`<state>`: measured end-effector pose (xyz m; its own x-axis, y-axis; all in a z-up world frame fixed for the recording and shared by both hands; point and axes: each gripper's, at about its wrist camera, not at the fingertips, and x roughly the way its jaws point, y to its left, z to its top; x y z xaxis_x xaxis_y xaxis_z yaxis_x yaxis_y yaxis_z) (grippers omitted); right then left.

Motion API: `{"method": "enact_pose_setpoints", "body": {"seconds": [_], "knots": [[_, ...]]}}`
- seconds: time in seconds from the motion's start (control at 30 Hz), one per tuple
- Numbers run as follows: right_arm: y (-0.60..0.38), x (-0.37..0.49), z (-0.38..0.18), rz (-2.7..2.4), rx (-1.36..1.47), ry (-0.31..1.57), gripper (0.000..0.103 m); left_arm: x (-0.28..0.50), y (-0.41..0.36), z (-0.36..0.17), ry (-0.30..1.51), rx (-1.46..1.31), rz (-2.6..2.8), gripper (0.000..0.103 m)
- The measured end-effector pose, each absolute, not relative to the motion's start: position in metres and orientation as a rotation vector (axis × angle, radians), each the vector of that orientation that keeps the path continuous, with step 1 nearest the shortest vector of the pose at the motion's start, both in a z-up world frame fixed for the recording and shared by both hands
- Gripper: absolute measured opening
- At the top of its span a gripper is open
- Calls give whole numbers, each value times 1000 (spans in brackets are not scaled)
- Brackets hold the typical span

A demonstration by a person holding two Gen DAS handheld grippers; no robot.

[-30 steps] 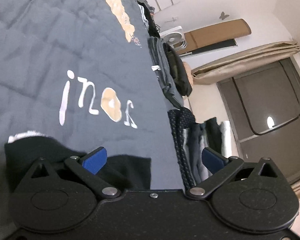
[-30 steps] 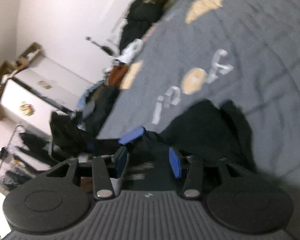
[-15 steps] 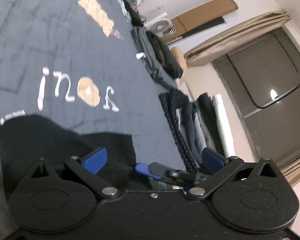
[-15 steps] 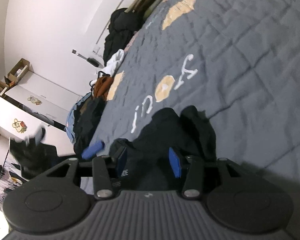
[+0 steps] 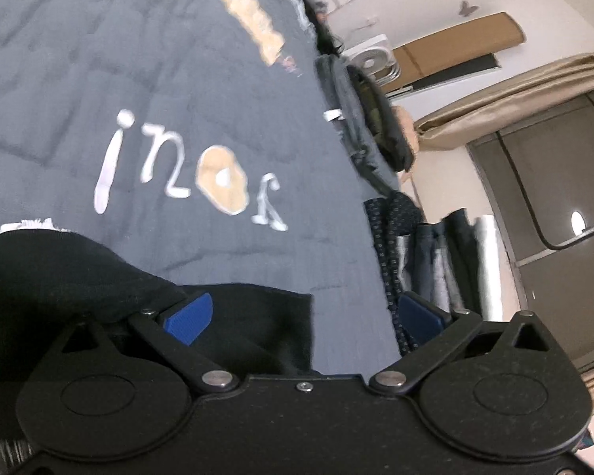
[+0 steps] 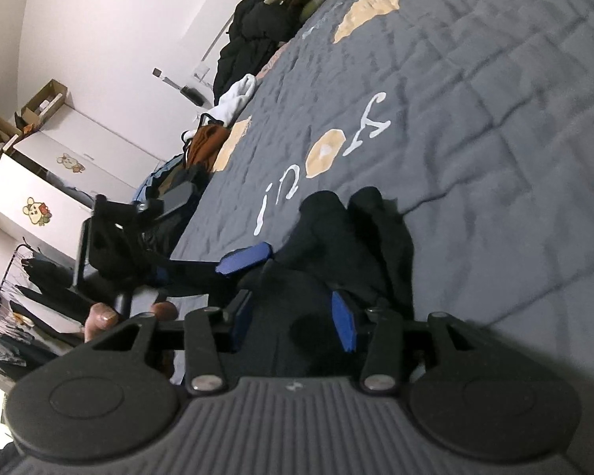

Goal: Fold clothes

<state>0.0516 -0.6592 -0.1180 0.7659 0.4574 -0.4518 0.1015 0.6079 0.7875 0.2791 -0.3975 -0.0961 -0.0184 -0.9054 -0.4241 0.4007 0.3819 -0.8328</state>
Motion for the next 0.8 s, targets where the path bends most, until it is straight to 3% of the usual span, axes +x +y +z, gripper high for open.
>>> {"method": "enact_pose_setpoints", "body": {"seconds": [0.23,0.4,0.8], "knots": [[-652,30,-84,298,937,651,46,215,-337,-58,1070,-534,-1133,102],[-631,20,-91,290,926,735,46,172,-298,-48,1032,-482,-1036,103],[-586,-34,-91,200,605,890,46,78,-241,-40,907,-195,-729,103]]}}
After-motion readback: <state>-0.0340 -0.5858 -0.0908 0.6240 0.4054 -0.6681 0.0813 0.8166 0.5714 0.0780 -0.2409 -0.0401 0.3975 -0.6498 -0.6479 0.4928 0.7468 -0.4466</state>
